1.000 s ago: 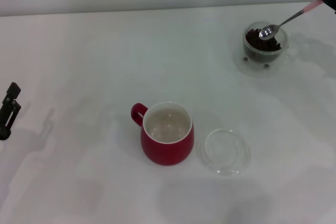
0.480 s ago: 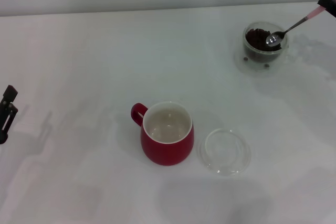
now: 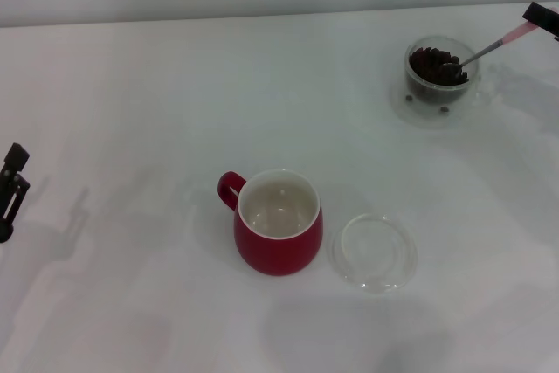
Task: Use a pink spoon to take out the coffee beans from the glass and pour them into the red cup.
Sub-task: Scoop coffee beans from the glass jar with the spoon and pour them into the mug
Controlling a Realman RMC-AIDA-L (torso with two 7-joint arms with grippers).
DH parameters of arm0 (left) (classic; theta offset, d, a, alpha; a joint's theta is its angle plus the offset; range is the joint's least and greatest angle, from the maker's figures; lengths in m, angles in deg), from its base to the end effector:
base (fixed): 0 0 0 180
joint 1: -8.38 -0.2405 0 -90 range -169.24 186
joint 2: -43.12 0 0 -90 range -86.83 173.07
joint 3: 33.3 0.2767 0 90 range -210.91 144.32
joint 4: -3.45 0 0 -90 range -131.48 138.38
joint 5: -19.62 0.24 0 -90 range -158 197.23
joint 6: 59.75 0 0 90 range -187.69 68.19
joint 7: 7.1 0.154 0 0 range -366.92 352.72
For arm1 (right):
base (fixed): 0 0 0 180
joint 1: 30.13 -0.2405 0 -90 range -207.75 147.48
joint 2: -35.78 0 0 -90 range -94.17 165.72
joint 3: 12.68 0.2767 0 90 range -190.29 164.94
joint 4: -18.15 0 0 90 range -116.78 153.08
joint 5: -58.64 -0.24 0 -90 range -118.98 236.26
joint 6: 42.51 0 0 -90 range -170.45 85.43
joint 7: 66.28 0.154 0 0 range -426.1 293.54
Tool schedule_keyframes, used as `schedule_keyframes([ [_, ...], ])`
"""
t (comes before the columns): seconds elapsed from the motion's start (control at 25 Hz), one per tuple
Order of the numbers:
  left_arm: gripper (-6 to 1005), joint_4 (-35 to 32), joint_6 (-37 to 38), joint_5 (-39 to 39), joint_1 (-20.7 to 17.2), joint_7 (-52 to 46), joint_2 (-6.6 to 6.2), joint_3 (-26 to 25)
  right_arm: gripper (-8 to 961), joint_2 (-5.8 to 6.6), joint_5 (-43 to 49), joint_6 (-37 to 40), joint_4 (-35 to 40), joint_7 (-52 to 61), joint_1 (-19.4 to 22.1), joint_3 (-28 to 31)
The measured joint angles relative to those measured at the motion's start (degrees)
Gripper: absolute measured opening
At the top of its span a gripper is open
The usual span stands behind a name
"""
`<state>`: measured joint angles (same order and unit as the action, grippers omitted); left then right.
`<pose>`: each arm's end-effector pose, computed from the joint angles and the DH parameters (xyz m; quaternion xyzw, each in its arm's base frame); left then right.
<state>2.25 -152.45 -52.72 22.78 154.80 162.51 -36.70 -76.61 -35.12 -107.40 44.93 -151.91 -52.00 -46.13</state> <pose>-0.3780 0.2507 -0.0387 -0.7562 -0.1604 -0.3690 0.5160 0.4105 0.3764 0.0744 -0.6721 0.5014 0.3859 0.3847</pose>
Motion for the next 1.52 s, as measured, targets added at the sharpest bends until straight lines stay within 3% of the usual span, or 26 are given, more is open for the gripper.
schedule_keyframes([
  [0.56,561,0.0,-0.3,0.3,-0.5,0.0,0.05,0.2,151,-0.18,2.2,6.6,-1.4,20.4,0.0,-0.1],
  [1.52,561,0.2,-0.4,0.2,-0.4,0.0,0.05,0.2,151,0.36,2.3,5.5,2.7,24.9,0.9,0.1],
])
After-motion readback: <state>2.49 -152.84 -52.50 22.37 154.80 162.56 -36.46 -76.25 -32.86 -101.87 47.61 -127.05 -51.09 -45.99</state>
